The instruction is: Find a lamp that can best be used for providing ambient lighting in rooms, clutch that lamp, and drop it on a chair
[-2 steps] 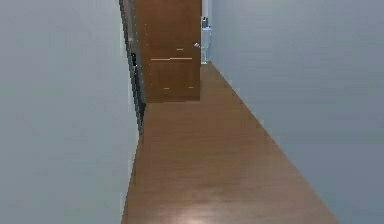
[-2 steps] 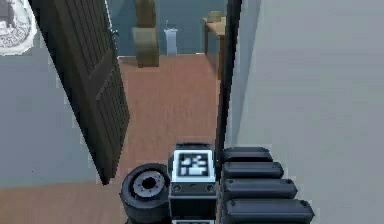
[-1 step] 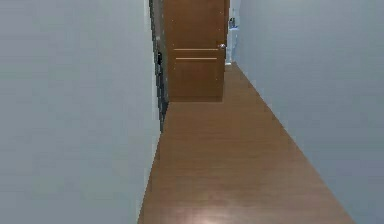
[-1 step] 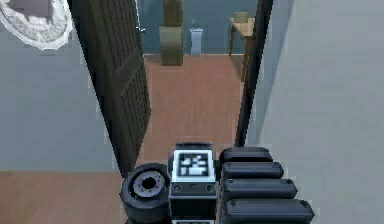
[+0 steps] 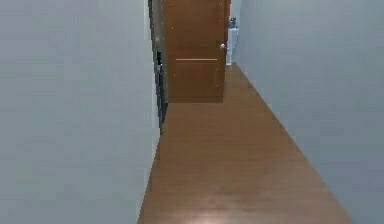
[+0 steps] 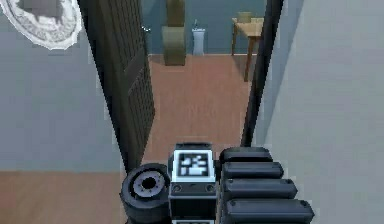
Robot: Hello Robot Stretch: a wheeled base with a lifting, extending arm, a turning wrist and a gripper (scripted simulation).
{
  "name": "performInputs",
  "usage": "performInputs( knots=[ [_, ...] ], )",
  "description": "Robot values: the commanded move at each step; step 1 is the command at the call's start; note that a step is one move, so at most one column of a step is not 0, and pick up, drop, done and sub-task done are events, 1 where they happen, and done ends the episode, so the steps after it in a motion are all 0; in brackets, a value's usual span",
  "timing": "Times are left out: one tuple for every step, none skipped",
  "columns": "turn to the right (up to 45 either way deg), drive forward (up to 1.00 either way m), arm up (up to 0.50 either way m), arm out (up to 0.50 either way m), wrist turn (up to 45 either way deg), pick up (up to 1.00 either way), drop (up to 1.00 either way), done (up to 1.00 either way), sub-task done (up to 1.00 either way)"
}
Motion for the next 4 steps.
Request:
performInputs(
  knots=[
    [0.0, 1.00, 0.00, 0.00, 0.0, 0.00, 0.00, 0.00, 0.00],
    [0.0, 1.00, 0.00, 0.00, 0.0, 0.00, 0.00, 0.00, 0.00],
    [0.0, 0.50, 0.00, 0.00, 0.0, 0.00, 0.00, 0.00, 0.00],
    [-45.0, 0.00, 0.00, 0.00, 0.0, 0.00, 0.00, 0.00, 0.00]
  ],
)
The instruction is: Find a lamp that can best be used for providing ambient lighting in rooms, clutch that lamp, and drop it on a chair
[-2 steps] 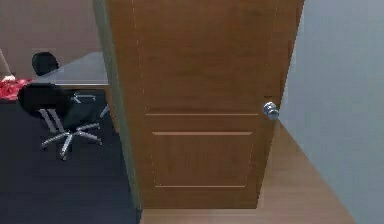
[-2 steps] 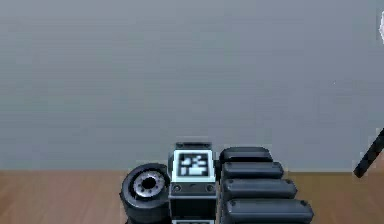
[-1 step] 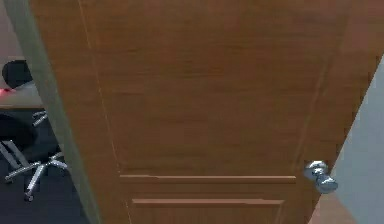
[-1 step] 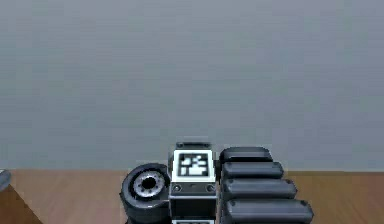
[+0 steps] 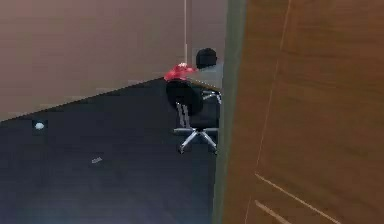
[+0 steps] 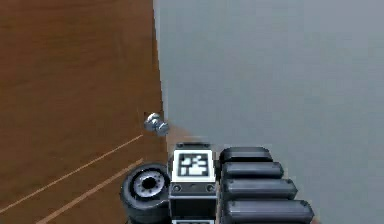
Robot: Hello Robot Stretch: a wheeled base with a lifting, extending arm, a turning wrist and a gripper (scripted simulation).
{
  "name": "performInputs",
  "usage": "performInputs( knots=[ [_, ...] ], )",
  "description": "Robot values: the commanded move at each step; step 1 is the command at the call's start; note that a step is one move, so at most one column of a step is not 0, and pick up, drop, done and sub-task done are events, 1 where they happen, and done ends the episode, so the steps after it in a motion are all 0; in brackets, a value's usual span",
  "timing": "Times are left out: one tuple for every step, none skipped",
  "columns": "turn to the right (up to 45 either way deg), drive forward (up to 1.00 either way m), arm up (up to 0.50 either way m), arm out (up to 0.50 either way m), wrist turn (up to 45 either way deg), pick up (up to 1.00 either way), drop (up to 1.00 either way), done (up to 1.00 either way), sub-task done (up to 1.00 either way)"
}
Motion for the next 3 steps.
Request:
performInputs(
  knots=[
    [-33.0, 0.00, 0.00, 0.00, 0.0, 0.00, 0.00, 0.00, 0.00],
    [0.0, 0.25, 0.00, 0.00, 0.0, 0.00, 0.00, 0.00, 0.00],
    [12.0, 0.00, 0.00, 0.00, 0.0, 0.00, 0.00, 0.00, 0.00]
  ],
)
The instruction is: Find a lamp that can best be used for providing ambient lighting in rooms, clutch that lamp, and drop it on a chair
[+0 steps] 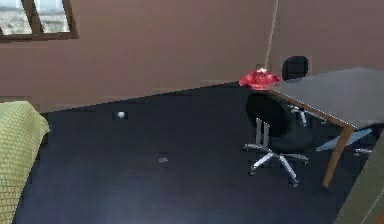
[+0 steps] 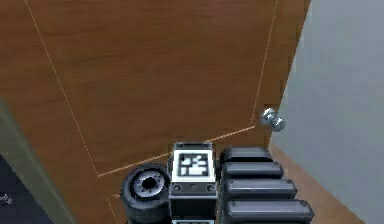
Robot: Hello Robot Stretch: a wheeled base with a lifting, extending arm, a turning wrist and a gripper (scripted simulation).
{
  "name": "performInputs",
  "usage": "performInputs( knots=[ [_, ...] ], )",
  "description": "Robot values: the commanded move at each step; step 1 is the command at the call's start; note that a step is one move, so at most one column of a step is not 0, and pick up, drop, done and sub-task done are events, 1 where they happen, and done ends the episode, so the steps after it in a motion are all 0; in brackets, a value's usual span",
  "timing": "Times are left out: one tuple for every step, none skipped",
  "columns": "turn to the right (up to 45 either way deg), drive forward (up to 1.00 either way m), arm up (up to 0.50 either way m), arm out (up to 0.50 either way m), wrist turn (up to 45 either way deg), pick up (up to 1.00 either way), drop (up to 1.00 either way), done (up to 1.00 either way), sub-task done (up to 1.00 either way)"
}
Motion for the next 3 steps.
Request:
performInputs(
  knots=[
    [0.0, 0.50, 0.00, 0.00, 0.0, 0.00, 0.00, 0.00, 0.00],
    [18.0, 0.00, 0.00, 0.00, 0.0, 0.00, 0.00, 0.00, 0.00],
    [0.0, 0.85, 0.00, 0.00, 0.0, 0.00, 0.00, 0.00, 0.00]
  ],
)
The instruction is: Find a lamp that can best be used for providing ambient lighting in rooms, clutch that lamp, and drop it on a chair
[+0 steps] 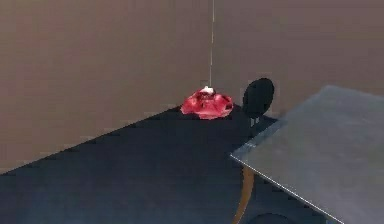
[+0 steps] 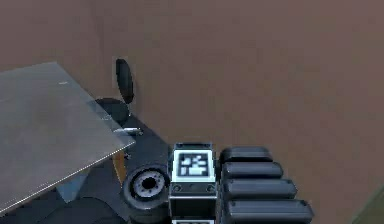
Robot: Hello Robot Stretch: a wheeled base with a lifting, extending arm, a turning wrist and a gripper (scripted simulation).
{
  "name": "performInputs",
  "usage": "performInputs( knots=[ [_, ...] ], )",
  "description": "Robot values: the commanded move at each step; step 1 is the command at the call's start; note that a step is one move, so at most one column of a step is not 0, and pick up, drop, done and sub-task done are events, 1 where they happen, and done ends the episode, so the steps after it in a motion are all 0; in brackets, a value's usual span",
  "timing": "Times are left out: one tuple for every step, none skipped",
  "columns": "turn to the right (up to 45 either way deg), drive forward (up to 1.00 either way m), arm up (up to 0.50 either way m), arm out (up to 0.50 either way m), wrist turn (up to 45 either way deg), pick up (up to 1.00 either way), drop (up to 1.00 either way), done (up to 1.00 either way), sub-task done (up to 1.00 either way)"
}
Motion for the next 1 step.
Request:
performInputs(
  knots=[
    [-45.0, 0.00, 0.00, 0.00, 0.0, 0.00, 0.00, 0.00, 0.00]
  ],
)
